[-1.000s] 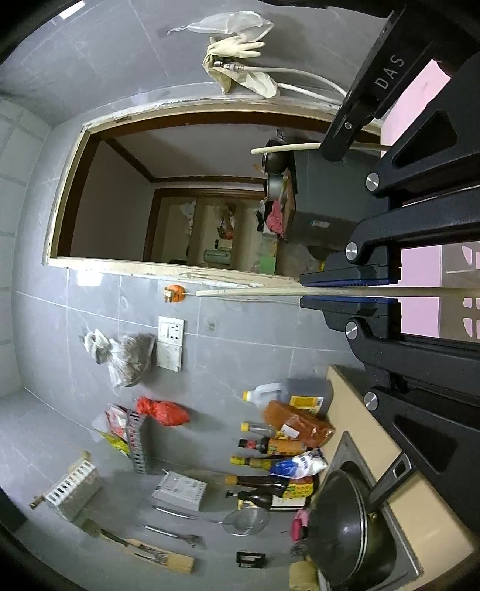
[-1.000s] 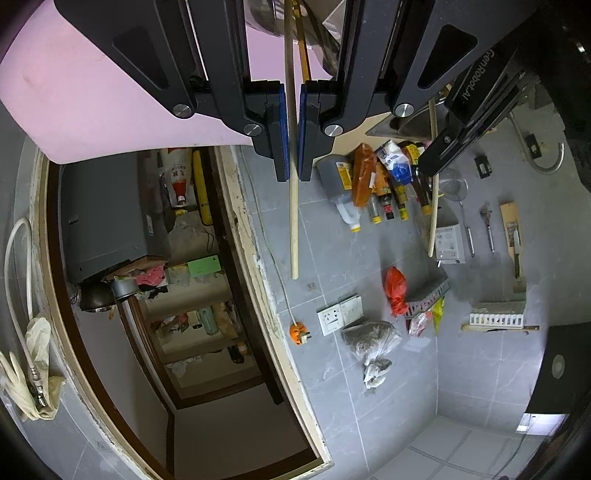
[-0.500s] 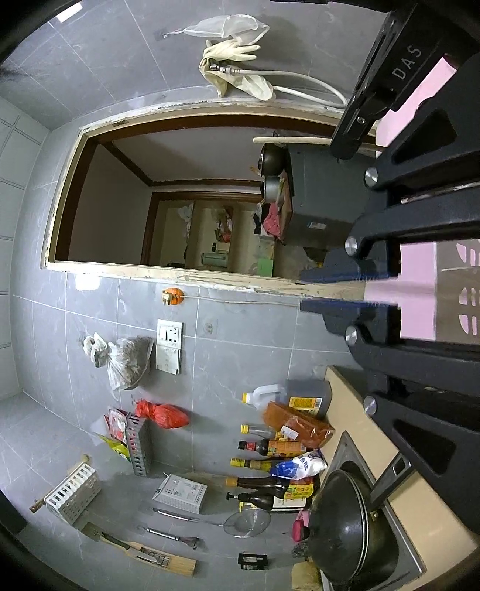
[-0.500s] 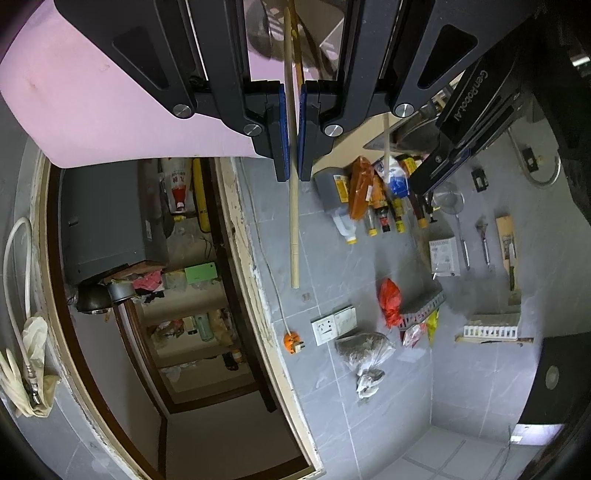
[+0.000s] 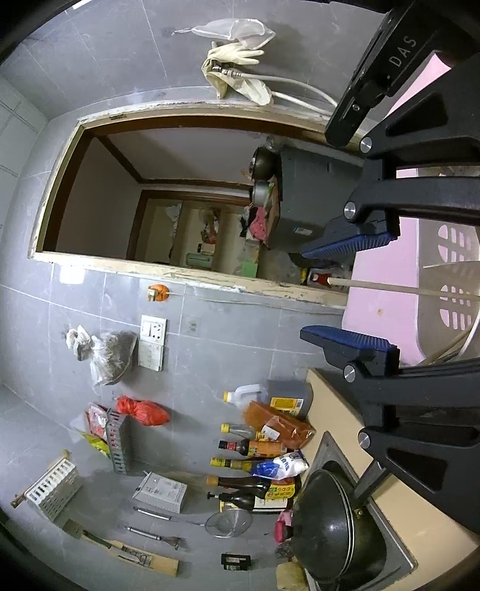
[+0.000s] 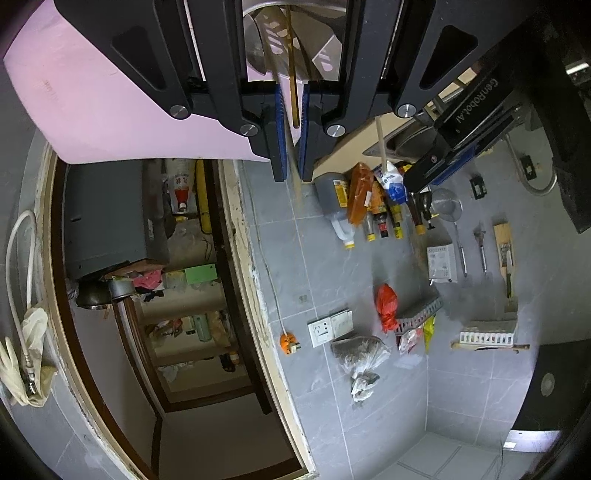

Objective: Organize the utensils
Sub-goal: 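Withdraw both open tools from the caddy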

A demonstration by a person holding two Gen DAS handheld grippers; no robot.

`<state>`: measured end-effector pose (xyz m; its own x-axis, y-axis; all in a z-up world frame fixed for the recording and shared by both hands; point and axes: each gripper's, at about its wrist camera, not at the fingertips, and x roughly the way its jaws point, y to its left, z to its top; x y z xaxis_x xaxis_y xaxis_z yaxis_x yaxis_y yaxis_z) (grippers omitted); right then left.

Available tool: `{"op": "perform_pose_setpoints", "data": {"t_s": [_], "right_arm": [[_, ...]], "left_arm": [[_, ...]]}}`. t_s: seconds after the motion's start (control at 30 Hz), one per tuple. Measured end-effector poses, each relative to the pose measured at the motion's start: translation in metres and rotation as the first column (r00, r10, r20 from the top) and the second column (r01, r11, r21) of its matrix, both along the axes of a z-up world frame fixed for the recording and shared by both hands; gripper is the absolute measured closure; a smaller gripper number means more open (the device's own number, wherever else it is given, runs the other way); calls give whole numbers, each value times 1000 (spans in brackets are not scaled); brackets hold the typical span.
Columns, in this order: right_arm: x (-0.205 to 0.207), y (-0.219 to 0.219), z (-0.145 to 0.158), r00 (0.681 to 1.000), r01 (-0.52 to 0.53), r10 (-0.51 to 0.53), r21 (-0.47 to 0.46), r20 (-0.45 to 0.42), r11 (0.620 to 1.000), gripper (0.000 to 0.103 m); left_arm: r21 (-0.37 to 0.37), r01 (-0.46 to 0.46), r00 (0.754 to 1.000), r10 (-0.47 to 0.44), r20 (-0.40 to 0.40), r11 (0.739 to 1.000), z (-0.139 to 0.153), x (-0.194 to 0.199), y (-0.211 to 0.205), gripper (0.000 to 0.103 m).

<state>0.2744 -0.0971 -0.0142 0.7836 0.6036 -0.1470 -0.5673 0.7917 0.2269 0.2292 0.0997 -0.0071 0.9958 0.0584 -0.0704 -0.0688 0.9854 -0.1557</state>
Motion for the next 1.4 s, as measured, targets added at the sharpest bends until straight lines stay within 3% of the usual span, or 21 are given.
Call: {"op": "perform_pose_setpoints", "data": {"t_s": [0.07,0.17,0.3,0.4,0.57,0.73,0.8,0.93,0.97,1.4], "right_arm": [[-3,-3,5,1000,9,-9,-2,-3,1000,94],[-9,-9,11,1000,24,-24,5,-14,1000,81],[-20,-18,20,998,47,-48,-8,-36,999,81],[-30,-27,28,996,65,-66,-19,-55,998,75],[-51,-49,39,992,79,-83,-50,-93,996,60],[-76,-72,49,985,98,-107,-77,-131,992,40],[-87,-82,52,981,101,-115,-92,-156,991,19],[-112,-101,58,977,108,-125,-106,-170,988,11],[-118,-106,60,977,112,-130,-111,-171,987,1],[-198,-153,57,955,187,-230,-224,-185,957,0]], "left_arm": [[-15,19,999,-19,-29,1000,6,-2,2,66],[-40,41,997,-44,-68,998,15,-9,4,62],[-45,56,991,-61,-122,997,27,-21,2,60],[-56,76,983,-84,-163,996,36,-34,-2,45],[-56,96,967,-107,-230,994,47,-57,-16,36],[-95,109,947,-132,-294,989,50,-84,-30,24],[-105,102,938,-130,-320,989,51,-94,-37,16],[-91,71,936,-98,-337,993,54,-124,-51,7],[-82,66,938,-90,-336,994,55,-132,-55,7],[14,38,932,-30,-362,999,45,-214,-90,6]]}}
